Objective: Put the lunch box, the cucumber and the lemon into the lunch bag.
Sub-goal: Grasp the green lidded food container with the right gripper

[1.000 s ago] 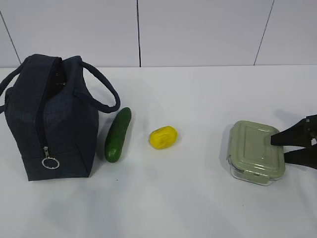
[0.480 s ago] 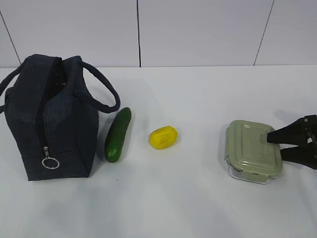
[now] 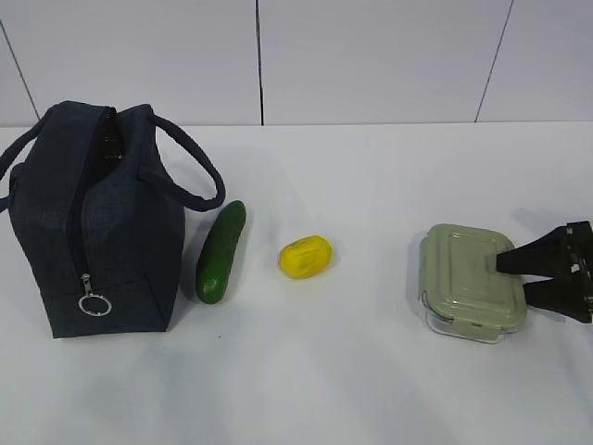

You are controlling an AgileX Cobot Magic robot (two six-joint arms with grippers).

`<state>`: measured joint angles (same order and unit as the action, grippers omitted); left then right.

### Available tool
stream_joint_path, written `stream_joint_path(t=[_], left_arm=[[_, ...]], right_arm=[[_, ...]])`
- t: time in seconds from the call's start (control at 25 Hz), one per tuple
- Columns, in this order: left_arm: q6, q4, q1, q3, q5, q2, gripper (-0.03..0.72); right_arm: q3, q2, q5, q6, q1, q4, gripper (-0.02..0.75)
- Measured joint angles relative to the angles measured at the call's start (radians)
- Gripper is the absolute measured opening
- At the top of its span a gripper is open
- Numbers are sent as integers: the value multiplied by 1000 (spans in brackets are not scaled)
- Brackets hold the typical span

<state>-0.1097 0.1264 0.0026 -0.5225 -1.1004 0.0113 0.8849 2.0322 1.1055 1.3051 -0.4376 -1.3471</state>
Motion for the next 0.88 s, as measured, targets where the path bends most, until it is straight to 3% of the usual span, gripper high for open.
stream_joint_path(t=[0.88], left_arm=[[0, -1, 0, 0, 0, 0, 241]], right_arm=[[25, 52, 37, 42, 0, -33, 554]])
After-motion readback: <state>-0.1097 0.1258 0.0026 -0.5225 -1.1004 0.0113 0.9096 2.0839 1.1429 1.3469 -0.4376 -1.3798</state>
